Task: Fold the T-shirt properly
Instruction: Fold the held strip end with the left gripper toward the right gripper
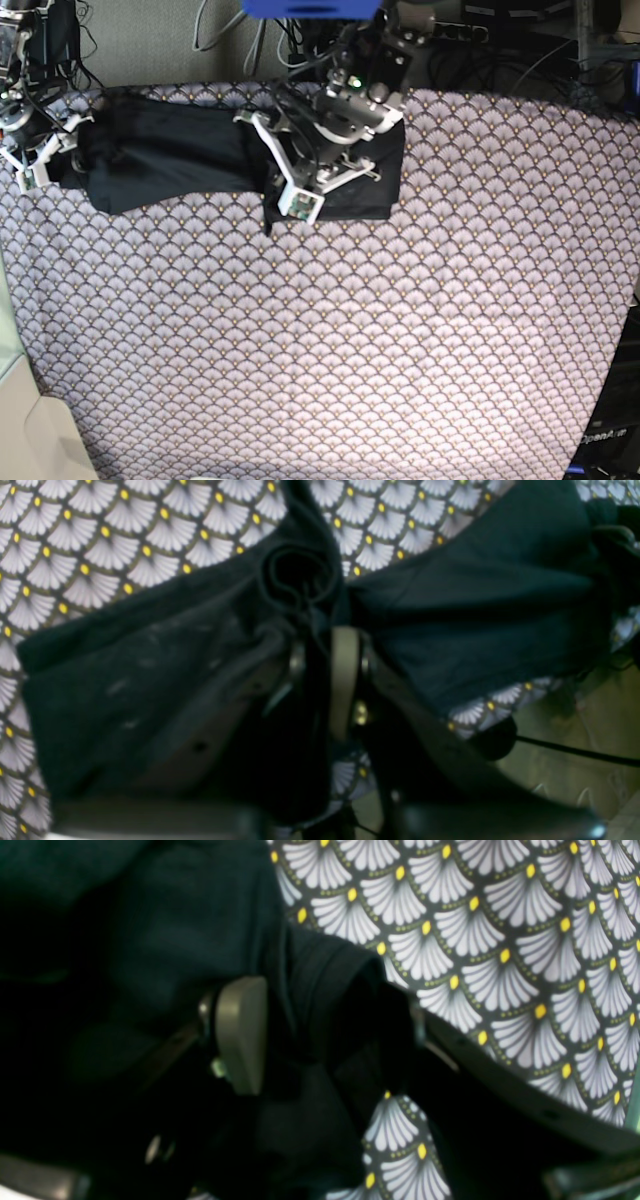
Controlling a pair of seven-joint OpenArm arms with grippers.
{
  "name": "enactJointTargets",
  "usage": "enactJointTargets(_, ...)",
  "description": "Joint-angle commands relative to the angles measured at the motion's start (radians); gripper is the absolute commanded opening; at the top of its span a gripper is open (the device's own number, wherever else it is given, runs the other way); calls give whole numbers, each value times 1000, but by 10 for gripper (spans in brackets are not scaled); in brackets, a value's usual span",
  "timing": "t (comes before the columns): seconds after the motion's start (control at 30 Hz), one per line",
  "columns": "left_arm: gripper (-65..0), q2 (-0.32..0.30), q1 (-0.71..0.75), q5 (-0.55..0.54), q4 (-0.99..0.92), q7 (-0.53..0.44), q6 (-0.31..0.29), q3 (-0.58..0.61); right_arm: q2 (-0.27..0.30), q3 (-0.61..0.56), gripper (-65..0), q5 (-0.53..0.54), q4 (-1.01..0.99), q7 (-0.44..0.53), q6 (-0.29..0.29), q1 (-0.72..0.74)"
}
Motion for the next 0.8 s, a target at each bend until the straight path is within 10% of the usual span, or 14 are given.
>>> enactJointTargets(0.0,-650,17,-6,-5,7,-17,6,5,13,4,-289,-14,9,-8,-1,5)
enactJointTargets(0.33,-642,28,-12,-5,-15,-17,9,5,13,4,-289,-14,9,-8,-1,5)
enactJointTargets(0.77,-302,-60,-8,-5,50,-201,6,161,13,4,-289,-14,9,-8,-1,-1)
